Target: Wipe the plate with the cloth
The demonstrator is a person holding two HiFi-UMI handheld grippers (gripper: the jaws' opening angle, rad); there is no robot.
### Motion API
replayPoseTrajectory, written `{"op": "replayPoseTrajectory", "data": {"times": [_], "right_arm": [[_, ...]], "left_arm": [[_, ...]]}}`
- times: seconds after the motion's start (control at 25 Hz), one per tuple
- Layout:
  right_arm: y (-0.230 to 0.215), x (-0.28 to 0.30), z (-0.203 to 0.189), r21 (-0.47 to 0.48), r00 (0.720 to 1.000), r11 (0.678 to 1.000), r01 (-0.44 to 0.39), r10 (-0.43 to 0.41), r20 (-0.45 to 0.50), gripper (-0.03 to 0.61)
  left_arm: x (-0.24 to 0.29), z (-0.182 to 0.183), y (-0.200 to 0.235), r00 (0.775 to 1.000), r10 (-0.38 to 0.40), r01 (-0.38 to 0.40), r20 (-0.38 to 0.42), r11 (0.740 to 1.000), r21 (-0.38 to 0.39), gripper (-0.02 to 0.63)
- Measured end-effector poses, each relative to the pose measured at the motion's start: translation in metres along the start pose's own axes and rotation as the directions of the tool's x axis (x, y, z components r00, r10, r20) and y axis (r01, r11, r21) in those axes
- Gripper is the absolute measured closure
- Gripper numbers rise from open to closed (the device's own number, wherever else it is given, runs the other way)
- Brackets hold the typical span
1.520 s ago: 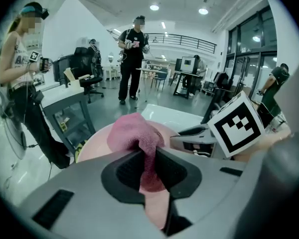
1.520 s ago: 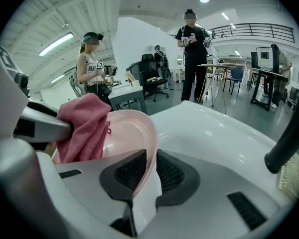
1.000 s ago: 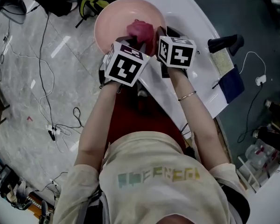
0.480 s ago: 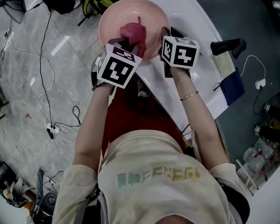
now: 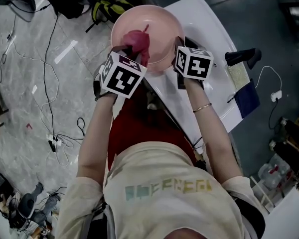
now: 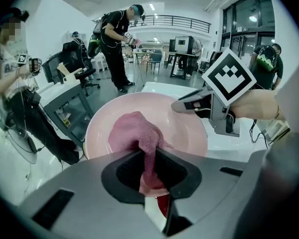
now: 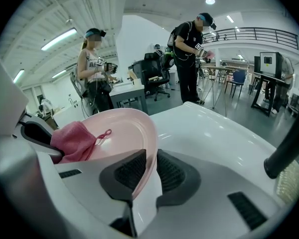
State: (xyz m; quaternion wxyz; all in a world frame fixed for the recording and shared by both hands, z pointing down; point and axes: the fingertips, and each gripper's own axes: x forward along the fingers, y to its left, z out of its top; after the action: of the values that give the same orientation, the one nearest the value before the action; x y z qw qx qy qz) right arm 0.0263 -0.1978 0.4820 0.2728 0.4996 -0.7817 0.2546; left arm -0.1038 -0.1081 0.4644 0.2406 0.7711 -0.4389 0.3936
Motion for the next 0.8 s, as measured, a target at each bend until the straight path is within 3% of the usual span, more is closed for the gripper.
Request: {"op": "replayPoseTrajectory", "data": {"times": [0.8], "right_arm": [[0.004,-0.001,0.005,-0.045,1.000,0.999,0.021,-0.021,0.019,0.494]], "left_arm": [[-0.012,0.009,0.059,0.993,0.111,-0.110,0.037,0.993,-0.030,0.546]]}}
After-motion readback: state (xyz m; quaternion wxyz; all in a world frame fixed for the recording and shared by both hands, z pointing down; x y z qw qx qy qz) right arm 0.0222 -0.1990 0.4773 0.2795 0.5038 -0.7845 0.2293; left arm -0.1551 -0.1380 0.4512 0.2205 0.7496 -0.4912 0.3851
